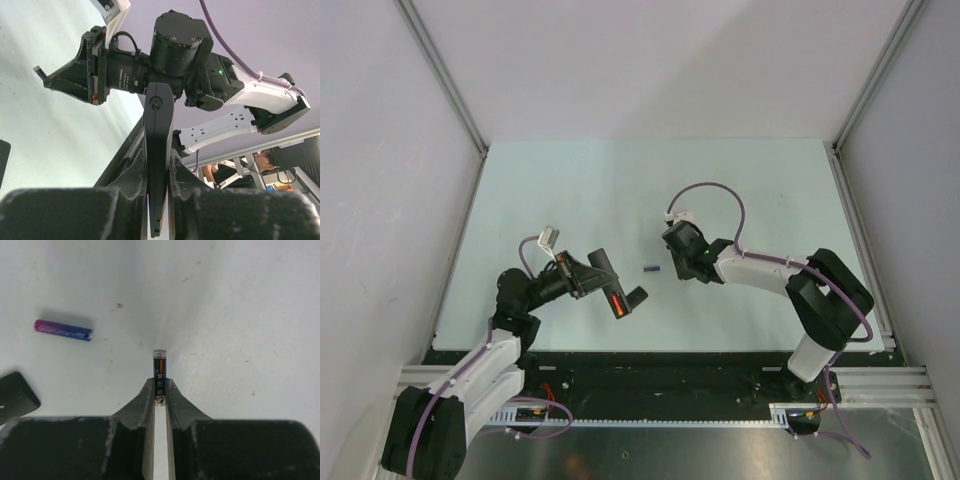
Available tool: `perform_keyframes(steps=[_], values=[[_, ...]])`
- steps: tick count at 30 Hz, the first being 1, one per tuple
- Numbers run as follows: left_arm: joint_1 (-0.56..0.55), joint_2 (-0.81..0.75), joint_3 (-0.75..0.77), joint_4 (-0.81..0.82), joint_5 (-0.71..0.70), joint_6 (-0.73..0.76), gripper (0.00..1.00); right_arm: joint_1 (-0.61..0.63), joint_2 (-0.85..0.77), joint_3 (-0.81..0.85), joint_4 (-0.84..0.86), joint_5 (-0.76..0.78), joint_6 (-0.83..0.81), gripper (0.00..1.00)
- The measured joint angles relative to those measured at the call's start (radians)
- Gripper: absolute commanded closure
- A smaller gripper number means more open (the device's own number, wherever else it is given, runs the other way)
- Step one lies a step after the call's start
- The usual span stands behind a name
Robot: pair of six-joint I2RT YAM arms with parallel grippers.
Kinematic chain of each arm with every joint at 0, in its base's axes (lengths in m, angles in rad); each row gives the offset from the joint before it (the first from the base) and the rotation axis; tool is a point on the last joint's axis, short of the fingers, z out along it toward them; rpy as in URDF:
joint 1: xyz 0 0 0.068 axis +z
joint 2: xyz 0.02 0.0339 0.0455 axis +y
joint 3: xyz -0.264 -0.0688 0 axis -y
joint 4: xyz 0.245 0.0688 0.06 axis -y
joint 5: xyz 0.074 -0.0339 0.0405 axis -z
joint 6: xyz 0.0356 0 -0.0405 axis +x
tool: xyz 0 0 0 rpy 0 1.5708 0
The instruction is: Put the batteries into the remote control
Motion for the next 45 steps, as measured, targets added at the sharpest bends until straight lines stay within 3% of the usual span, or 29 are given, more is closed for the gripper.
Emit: perform_keyframes(steps=[13, 16, 23, 32, 40, 45], values=[[0.000, 0.006, 0.000, -0.003, 0.000, 0.000, 1.00, -0.031, 0.040, 0.000, -0.044, 0.004, 0.058, 0.97], [0.000, 0.006, 0.000, -0.003, 0.000, 0.001, 1.00, -0.033, 0.051, 0.000, -0.053, 0.003, 0.059, 0.91], [0.000, 0.006, 0.000, -0.003, 0.000, 0.000, 1.00, -0.033, 0.053, 0.001, -0.056, 0.003, 0.066, 0.66], [0.000, 0.006, 0.000, -0.003, 0.000, 0.000, 1.00, -0.033, 0.055, 0.019, -0.109, -0.001, 0.066, 0.57], [0.000, 0.006, 0.000, -0.003, 0.000, 0.006, 1.00, -0.033, 0.064, 0.040, -0.149, -0.024, 0.065, 0.67], [0.000, 0.006, 0.000, -0.003, 0.000, 0.007, 1.00, -0.033, 0.069, 0.047, -0.156, -0.033, 0.064, 0.69]])
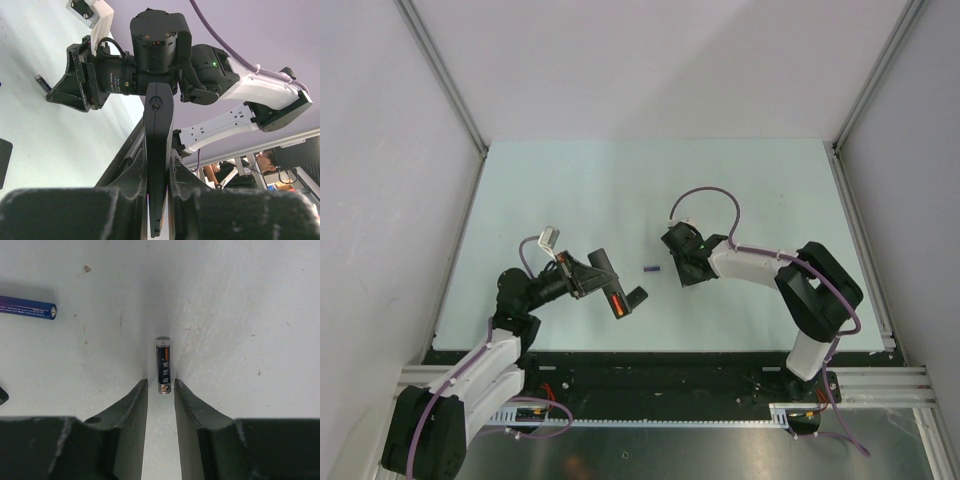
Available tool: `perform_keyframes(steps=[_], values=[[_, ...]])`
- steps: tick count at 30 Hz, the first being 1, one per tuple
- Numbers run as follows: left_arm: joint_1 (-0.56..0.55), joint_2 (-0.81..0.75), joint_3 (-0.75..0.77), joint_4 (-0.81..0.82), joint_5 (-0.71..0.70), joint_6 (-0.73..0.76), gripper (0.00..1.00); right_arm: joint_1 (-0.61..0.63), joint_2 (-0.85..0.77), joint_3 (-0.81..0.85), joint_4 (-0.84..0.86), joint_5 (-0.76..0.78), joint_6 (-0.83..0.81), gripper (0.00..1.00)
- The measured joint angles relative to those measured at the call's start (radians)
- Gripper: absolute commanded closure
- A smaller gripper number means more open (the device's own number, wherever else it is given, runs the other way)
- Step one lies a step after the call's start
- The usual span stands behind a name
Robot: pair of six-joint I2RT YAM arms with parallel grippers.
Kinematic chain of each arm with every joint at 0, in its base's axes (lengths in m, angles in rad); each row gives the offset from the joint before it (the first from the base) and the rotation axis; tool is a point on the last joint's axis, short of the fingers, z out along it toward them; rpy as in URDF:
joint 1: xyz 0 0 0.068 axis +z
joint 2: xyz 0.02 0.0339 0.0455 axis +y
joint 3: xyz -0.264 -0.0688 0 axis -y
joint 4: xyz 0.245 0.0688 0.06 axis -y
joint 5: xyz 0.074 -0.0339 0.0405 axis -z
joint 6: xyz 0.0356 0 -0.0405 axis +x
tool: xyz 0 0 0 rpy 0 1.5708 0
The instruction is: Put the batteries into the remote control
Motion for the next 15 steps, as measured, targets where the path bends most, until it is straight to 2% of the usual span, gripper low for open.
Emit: perform_keyframes(steps=[7, 15], values=[[0.000, 0.000, 0.000, 0.000, 0.000, 0.000, 1.00, -0.005, 0.010, 0.011, -0.004, -0.015, 0.000, 0.72], [0.000, 0.000, 0.000, 0.000, 0.000, 0.000, 1.00, -0.019, 0.013, 0.016, -0.002, -0.059, -0.003, 0.92]])
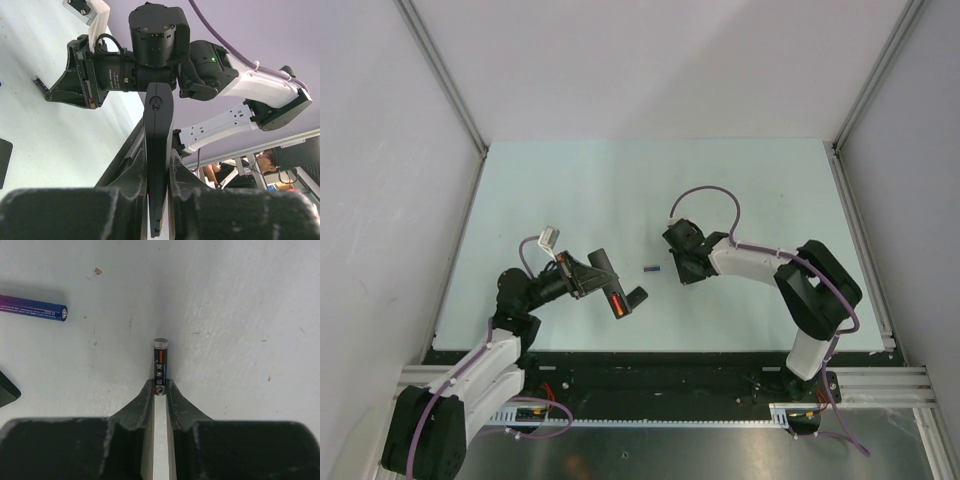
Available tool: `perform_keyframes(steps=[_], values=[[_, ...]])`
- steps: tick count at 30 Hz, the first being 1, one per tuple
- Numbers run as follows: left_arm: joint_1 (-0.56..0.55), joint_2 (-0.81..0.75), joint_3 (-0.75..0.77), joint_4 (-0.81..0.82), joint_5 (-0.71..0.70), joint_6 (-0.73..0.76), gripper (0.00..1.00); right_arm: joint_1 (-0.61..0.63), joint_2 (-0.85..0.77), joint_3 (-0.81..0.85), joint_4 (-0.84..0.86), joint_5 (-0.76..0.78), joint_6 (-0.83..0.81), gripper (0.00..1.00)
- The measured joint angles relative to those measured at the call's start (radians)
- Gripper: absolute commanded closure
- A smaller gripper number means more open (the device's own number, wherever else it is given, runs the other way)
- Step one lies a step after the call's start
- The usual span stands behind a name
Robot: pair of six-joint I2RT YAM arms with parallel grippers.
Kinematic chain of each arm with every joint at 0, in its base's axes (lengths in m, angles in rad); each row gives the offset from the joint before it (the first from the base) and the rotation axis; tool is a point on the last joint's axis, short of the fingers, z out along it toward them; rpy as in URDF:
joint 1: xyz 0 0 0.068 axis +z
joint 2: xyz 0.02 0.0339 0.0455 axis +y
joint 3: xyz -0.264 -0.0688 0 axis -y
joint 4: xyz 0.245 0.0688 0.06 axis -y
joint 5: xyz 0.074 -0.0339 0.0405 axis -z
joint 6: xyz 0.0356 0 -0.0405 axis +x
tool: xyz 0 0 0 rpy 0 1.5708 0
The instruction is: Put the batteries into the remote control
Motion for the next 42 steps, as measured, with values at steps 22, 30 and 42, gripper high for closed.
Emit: perform_keyframes(steps=[22, 30, 42], values=[[-0.137, 0.147, 0.121, -0.007, -0.157, 0.086, 1.00, 0.345, -0.590, 0.119, -0.244, 0.090, 0.031, 1.00], [-0.211, 0.255, 0.192, -0.007, -0.264, 0.126, 1.00, 0.441, -0.532, 0.183, -0.384, 0.091, 0.095, 1.00], [-0.264, 0.317, 0.195, 0.002, -0.314, 0.150, 1.00, 0.439, -0.429, 0.215, -0.396, 0.057, 0.131, 1.00]])
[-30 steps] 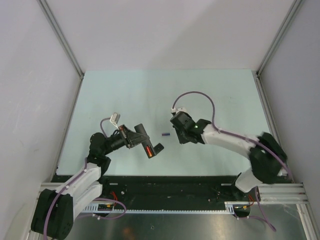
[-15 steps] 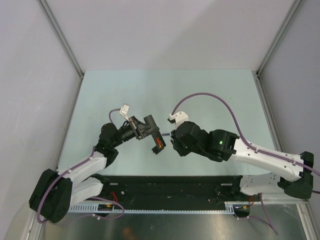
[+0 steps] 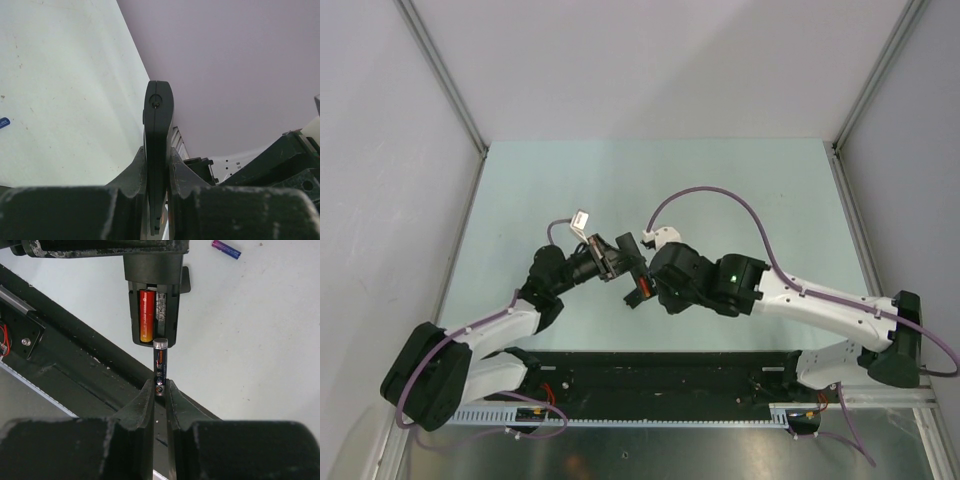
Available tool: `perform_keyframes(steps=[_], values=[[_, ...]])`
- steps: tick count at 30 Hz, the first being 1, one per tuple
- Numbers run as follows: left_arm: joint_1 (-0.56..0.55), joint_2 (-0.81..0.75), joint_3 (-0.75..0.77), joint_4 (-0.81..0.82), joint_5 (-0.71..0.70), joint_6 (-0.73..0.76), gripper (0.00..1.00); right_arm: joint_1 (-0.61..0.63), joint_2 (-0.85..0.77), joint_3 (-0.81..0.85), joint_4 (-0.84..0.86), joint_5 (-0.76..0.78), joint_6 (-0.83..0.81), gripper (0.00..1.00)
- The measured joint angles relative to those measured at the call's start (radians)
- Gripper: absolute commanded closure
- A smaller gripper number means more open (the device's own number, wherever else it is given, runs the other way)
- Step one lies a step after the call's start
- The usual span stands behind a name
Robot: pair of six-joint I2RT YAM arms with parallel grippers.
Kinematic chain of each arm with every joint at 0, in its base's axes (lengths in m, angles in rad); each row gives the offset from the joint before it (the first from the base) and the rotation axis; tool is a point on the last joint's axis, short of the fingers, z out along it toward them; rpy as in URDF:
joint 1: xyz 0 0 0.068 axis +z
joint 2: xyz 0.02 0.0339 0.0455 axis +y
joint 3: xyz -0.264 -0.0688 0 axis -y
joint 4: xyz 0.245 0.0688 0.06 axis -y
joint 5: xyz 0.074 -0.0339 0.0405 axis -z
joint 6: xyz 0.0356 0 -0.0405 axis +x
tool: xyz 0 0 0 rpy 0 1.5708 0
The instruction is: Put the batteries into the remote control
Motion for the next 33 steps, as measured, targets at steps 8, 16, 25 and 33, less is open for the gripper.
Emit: perform_keyframes(steps=[8, 16, 25, 33], values=[[-0.009, 0.003, 0.006, 0.012, -0.005, -0.001, 1.00, -0.012, 0.047, 0.002, 0.016, -0.032, 0.004, 1.00], [-0.021, 0.003, 0.006, 0.014, -0.005, -0.001, 1.00, -0.034, 0.056, 0.002, 0.036, -0.052, 0.004, 1.00], [-0.027, -0.019, 0.006, 0.011, -0.004, 0.009, 1.00, -0.055, 0.069, 0.005, 0.051, -0.071, 0.004, 1.00], [-0.027, -0.035, 0.006, 0.005, -0.005, 0.016, 1.00, -0.068, 0.069, 0.009, 0.058, -0.090, 0.004, 1.00]])
